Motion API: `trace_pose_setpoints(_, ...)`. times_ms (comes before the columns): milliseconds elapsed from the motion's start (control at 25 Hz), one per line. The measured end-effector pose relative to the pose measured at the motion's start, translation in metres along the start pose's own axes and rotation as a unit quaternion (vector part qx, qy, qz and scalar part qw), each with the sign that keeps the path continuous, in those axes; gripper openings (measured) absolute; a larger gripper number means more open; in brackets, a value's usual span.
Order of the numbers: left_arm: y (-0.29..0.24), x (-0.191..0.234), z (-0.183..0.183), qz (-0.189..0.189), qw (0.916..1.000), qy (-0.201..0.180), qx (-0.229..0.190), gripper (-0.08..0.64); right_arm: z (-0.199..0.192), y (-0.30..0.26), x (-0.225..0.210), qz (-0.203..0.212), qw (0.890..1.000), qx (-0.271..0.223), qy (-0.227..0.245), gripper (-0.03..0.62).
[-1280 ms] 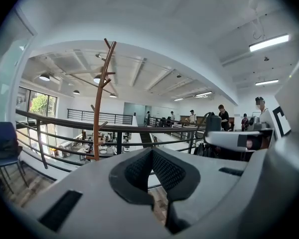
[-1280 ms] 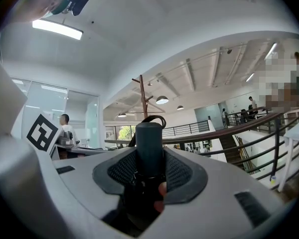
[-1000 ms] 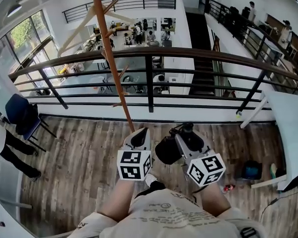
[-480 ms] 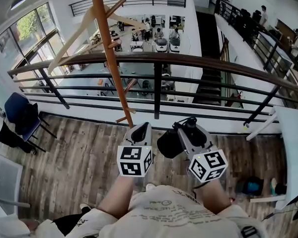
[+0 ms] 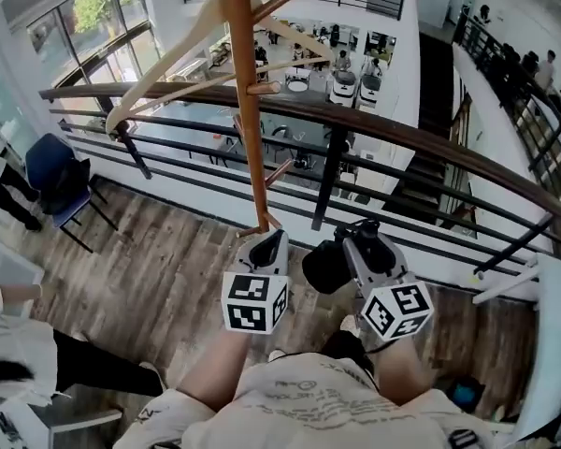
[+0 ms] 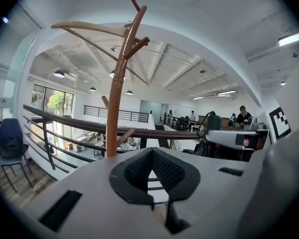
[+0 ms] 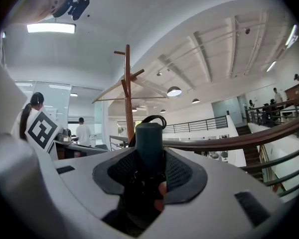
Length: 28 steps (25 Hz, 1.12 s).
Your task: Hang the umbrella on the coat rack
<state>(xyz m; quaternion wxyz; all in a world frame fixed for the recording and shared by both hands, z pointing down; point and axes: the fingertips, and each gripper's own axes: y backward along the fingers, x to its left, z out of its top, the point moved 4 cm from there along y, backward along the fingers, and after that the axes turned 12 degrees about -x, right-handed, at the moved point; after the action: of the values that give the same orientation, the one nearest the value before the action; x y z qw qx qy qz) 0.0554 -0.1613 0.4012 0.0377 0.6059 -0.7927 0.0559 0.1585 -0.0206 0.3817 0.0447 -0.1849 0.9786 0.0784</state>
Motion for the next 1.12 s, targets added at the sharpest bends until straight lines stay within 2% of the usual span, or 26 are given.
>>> trace_pose_setpoints(240,-0.030,0.035,-0.001,0.079,0.9969,0.000,-0.003,0.003,-0.018,-0.067,-0.029,0.088,0.996,0.018,-0.009,0.158)
trace_pose_setpoints(480,-0.062,0.049,0.005,0.164,0.9864,0.001,-0.017,0.005,-0.030,-0.122,-0.062,0.176,0.983,0.040,-0.007,0.158)
trace_pose_setpoints(680,-0.094,0.050,0.014,0.223,0.9744,-0.021,-0.014,0.003,-0.035,-0.172,-0.089,0.255,0.966,0.044,-0.010,0.158)
trace_pose_setpoints(920,-0.104,0.051,0.001,0.299,0.9540,-0.018,-0.006,0.003,-0.049,-0.207,-0.105,0.322,0.945,0.056,-0.017,0.158)
trace_pose_setpoints(1120,-0.119,0.051,0.000,0.355,0.9347,-0.013,-0.012,0.005,-0.061,-0.235,-0.111,0.389,0.918,0.075,-0.016,0.158)
